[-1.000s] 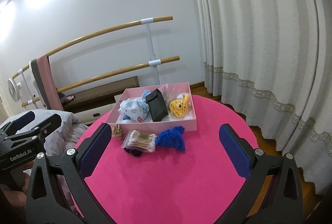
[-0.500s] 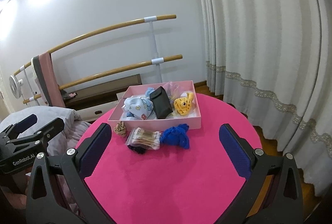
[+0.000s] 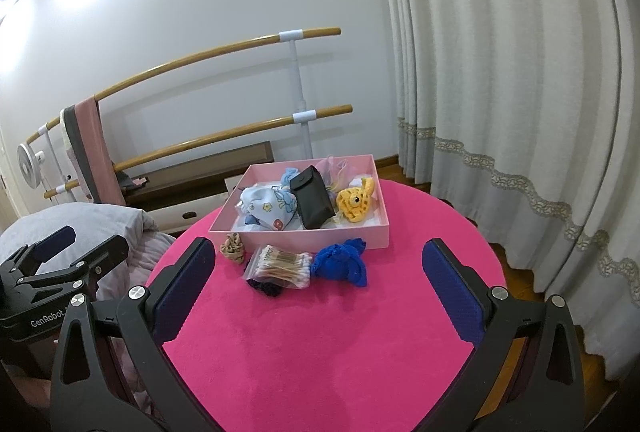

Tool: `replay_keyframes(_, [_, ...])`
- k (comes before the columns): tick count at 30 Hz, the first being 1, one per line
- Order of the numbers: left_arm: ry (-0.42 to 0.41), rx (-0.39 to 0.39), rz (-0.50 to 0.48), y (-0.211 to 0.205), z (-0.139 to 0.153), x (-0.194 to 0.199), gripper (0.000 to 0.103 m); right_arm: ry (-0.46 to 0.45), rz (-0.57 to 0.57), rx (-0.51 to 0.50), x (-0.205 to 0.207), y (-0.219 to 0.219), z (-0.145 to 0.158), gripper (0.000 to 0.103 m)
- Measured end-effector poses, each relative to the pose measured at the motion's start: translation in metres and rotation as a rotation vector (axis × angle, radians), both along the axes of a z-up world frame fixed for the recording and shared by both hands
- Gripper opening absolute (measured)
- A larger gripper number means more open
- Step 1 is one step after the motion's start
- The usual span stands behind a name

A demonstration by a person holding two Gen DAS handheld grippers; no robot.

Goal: Organize soft objects
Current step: 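Withdraw both tools from the box back toward the remaining items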

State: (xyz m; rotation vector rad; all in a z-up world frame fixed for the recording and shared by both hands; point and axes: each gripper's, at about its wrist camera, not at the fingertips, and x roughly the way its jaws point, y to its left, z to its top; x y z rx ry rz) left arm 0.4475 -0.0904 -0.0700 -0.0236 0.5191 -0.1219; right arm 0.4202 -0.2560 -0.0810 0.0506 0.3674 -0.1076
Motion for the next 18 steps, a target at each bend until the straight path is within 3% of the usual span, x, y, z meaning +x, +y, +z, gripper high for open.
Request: replay_keyframes(18, [0.061, 0.009, 0.002, -0.001, -0.019, 0.019, 0.103, 0.064, -0.023, 0.027, 0.021, -0.015, -0.020, 0.103])
